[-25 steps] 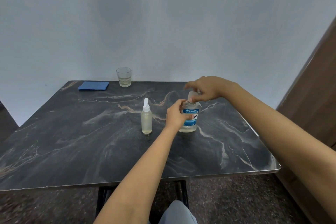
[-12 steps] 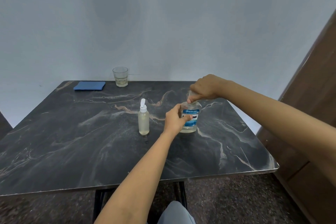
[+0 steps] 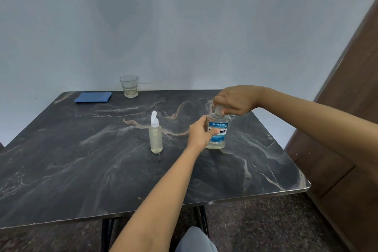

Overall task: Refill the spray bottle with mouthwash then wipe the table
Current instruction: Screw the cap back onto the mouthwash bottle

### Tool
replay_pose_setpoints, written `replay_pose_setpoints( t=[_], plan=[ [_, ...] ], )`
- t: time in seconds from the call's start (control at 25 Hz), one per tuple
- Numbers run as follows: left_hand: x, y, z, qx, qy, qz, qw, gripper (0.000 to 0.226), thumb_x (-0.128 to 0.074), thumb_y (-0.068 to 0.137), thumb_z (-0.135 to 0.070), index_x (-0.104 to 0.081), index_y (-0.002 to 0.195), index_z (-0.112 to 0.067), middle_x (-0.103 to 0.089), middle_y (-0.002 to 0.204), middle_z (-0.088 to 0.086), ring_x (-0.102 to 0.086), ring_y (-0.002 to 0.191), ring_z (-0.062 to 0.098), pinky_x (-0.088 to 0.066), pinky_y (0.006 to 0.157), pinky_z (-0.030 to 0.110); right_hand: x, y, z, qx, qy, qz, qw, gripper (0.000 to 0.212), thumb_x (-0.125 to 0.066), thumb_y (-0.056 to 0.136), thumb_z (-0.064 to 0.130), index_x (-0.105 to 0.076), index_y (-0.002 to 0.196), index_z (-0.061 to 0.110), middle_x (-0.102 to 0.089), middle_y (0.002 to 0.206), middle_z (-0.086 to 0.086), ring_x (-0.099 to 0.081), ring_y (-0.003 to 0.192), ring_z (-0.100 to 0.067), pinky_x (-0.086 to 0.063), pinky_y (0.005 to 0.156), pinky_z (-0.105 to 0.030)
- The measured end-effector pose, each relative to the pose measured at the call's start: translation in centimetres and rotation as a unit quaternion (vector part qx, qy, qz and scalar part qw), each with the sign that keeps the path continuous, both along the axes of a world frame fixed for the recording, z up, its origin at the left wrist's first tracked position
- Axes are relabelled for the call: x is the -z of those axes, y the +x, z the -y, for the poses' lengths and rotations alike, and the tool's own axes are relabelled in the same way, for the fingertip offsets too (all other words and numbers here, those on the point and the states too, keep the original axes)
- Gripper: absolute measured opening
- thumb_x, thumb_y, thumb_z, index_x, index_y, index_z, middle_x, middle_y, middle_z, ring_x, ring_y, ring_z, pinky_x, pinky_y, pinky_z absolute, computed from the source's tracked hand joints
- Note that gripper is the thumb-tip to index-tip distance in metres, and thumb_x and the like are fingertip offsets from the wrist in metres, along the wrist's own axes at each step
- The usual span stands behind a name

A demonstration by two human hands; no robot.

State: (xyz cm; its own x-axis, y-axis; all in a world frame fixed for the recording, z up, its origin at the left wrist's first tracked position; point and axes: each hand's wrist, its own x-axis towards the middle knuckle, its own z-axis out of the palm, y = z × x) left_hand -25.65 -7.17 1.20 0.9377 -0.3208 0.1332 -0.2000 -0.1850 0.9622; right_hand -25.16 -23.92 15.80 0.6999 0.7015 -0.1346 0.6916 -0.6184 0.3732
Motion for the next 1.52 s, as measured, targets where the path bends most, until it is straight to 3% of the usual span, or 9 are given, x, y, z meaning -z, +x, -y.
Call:
replay_pose_setpoints(
  t=[0.2,0.44,0.6,0.72,0.84,1.04,1.16,1.32,1.52],
  plan=[
    [-0.3,0.0,0.5,0.001,0.016,-0.001,1.000,0.044,-0.075,0.081,-0.014,-0.056,0.120,-0.016,-0.065,0.119,0.002,-0.062,0.109,0.016,-0.052,0.084,0.024,0.8,0.7,-0.2,-0.056,-0.019,0.041,0.997,0.036,-0.035,0.100,0.035,-0.053,0.100,0.003,-0.064,0.081,-0.014,-0.056,0.071,-0.029,-0.047,0.079,-0.040],
    [-0.3,-0.1,0.7,-0.012,0.029,0.016,0.999,0.040,-0.075,0.081,-0.014,-0.056,0.116,-0.017,-0.065,0.117,-0.001,-0.061,0.102,0.008,-0.046,0.067,0.008,2.3,0.5,-1.1,0.042,-0.023,0.097,0.994,0.064,0.004,0.083,0.049,-0.048,0.086,0.011,-0.058,0.062,-0.008,-0.051,0.053,-0.023,-0.045,0.056,-0.032],
    [-0.2,-0.9,1.0,-0.048,0.022,0.020,0.998,0.036,-0.075,0.081,-0.015,-0.057,0.112,-0.018,-0.067,0.111,-0.001,-0.064,0.101,0.010,-0.044,0.060,0.006,3.4,-0.1,-1.6,0.112,0.053,0.120,0.985,0.059,-0.001,0.083,0.046,-0.048,0.075,0.011,-0.036,0.047,0.004,-0.033,0.041,-0.013,-0.028,0.047,-0.025],
    [-0.3,-1.4,1.4,-0.073,0.031,0.030,0.996,0.037,-0.074,0.082,-0.017,-0.057,0.115,-0.018,-0.067,0.113,0.000,-0.064,0.104,0.012,-0.043,0.059,0.004,3.7,-0.4,-2.2,0.157,0.088,0.130,0.975,0.049,-0.017,0.094,0.037,-0.052,0.075,0.009,-0.044,0.053,0.000,-0.040,0.046,-0.017,-0.042,0.054,-0.031],
    [-0.5,-1.5,1.4,-0.071,0.032,0.024,0.997,0.038,-0.075,0.081,-0.018,-0.057,0.115,-0.018,-0.067,0.115,0.000,-0.063,0.107,0.013,-0.043,0.066,0.008,3.8,-1.0,-2.5,0.211,0.156,0.099,0.960,0.039,-0.028,0.099,0.035,-0.048,0.075,0.012,-0.049,0.059,-0.003,-0.045,0.054,-0.020,-0.047,0.061,-0.037],
    [-0.7,-1.8,1.0,-0.039,0.010,-0.004,0.999,0.057,-0.079,0.077,-0.016,-0.050,0.126,-0.016,-0.063,0.120,0.001,-0.060,0.110,0.014,-0.043,0.079,0.011,2.6,-2.6,-2.7,0.364,0.199,0.058,0.908,0.059,-0.023,0.090,0.069,-0.049,0.099,0.017,-0.056,0.082,0.001,-0.053,0.080,-0.021,-0.036,0.071,-0.035],
    [-1.4,-2.6,-0.1,-0.004,0.021,-0.031,0.999,0.089,-0.084,0.070,-0.018,-0.033,0.142,-0.012,-0.051,0.138,0.006,-0.050,0.124,0.019,-0.040,0.103,0.030,1.4,-4.1,-3.5,0.364,0.383,0.134,0.839,0.056,-0.033,0.092,0.064,-0.051,0.107,0.014,-0.057,0.083,0.002,-0.053,0.077,-0.018,-0.038,0.066,-0.032],
    [-3.5,-4.8,-5.0,-0.098,-0.080,0.072,0.989,0.051,-0.076,0.079,-0.027,-0.052,0.123,-0.021,-0.063,0.120,-0.001,-0.061,0.108,0.010,-0.050,0.092,0.025,1.8,-4.7,-7.6,0.254,0.600,0.181,0.737,0.021,-0.044,0.096,0.030,-0.054,0.095,0.012,-0.054,0.070,0.007,-0.050,0.066,-0.010,-0.041,0.063,-0.029],
    [-5.5,-4.4,-14.5,-0.259,-0.160,0.241,0.922,0.015,-0.066,0.087,-0.037,-0.059,0.099,-0.032,-0.066,0.090,-0.015,-0.064,0.082,0.005,-0.049,0.070,0.015,7.0,0.1,-13.6,0.282,0.588,0.115,0.750,0.015,-0.044,0.093,0.012,-0.054,0.104,0.007,-0.055,0.102,-0.007,-0.051,0.093,-0.020,-0.040,0.078,-0.028]
  ],
)
